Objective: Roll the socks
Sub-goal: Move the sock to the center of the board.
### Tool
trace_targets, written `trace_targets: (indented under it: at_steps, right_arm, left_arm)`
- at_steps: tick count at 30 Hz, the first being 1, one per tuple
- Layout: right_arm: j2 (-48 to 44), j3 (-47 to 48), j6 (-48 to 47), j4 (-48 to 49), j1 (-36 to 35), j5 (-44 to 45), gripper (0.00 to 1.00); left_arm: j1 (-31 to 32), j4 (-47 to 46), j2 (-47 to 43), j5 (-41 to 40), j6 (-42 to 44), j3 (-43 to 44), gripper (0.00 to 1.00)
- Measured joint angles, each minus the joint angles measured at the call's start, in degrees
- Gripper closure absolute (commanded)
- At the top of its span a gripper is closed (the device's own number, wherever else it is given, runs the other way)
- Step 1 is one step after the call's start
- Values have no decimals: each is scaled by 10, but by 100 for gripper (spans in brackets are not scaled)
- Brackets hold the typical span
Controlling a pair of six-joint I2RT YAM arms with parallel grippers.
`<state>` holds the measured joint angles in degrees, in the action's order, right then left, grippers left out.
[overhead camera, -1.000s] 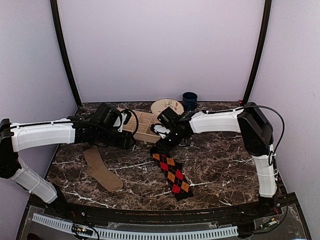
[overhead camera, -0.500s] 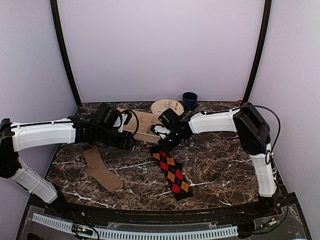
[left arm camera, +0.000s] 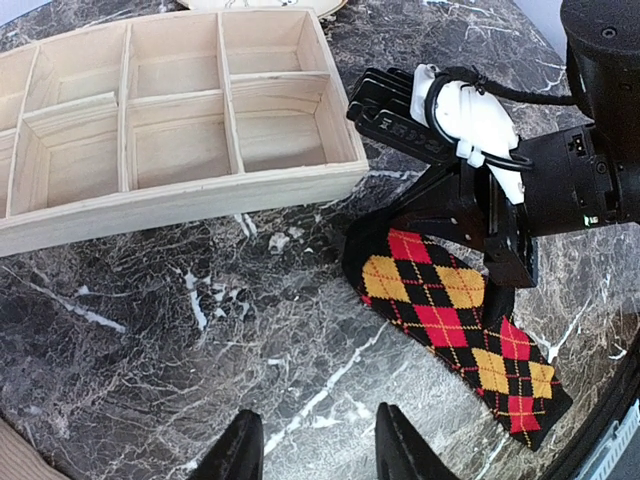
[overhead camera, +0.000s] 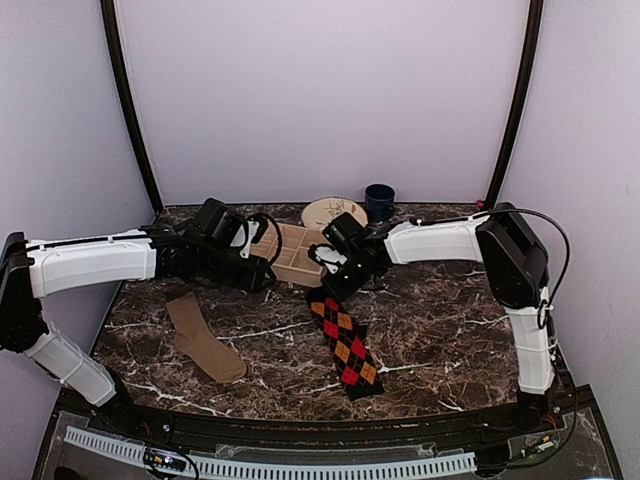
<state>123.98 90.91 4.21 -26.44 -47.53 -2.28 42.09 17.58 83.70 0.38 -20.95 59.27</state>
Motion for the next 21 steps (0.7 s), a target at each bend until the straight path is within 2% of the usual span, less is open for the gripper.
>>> trace_targets:
  at_steps: [15,21]
  right_arm:
    - [-49,-58,61,-10,44,60,100]
    - [-49,-53,76,-11,73,84,100]
  left_arm:
    - [0,-19,-9,10,10,-8,58]
    - [0,-28,28,31,31,23,58]
